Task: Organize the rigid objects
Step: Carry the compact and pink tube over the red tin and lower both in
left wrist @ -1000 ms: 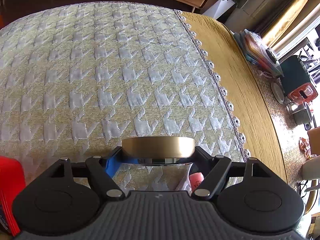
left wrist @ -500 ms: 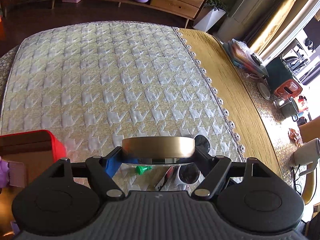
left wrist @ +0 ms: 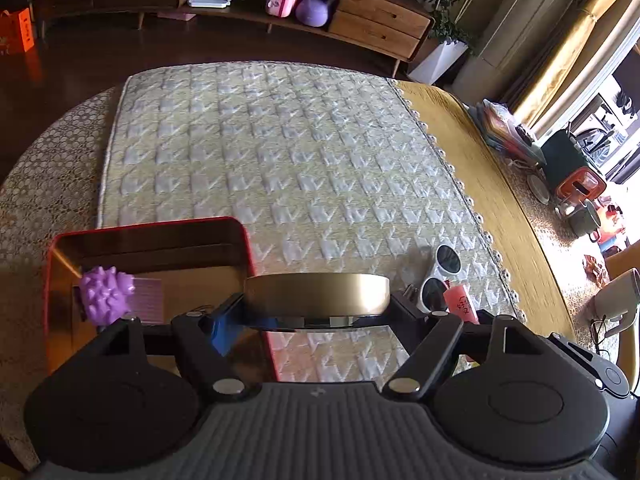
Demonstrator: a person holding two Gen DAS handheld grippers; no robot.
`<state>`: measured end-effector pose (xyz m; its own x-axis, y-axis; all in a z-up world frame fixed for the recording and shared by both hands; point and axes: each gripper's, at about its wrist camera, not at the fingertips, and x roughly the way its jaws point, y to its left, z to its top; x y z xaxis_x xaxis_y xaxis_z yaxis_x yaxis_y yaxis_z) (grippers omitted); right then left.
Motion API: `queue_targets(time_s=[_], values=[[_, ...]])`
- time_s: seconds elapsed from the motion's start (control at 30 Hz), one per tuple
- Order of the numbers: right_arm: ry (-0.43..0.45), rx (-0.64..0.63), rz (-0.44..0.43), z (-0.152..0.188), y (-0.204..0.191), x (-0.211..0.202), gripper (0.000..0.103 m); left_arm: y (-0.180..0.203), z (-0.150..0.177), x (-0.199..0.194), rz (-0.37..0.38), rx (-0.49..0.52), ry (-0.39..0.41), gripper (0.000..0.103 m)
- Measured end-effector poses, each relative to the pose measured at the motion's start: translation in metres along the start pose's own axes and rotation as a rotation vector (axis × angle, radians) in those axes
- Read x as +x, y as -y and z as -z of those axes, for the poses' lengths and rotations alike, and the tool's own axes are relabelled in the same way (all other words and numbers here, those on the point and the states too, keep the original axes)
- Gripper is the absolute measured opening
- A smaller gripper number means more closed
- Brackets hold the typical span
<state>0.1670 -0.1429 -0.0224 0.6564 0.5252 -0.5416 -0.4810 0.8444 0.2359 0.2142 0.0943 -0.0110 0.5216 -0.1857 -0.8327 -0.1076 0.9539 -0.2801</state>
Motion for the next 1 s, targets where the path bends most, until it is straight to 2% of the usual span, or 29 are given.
queue_targets(time_s=[0.3, 0.47, 0.6, 0.8, 1.0], values=[[-0.037, -0.072, -0.066, 0.0, -0.045, 0.024, 0.015, -0.058, 0.016, -0.022, -0.058, -0.056, 0.014, 0.077], [-0.063, -0.107, -0.099, -0.003, -0.062, 0.043, 0.015, -0.082, 0.032, -0.026, -0.08, -0.032, 0.025, 0.077], [-0.089, -0.13, -0.121, -0.007, -0.072, 0.061, 0.015, -0.093, 0.047, -0.02, -0.084, -0.016, 0.017, 0.077], [-0.152, -0.158, -0.116, -0.007, -0.087, 0.096, 0.015, -0.104, 0.07, -0.011, -0.1, 0.025, 0.056, 0.077], [-0.204, -0.208, -0.102, -0.002, -0.101, 0.13, 0.015, -0.112, 0.08, -0.003, -0.112, 0.035, 0.092, 0.077]])
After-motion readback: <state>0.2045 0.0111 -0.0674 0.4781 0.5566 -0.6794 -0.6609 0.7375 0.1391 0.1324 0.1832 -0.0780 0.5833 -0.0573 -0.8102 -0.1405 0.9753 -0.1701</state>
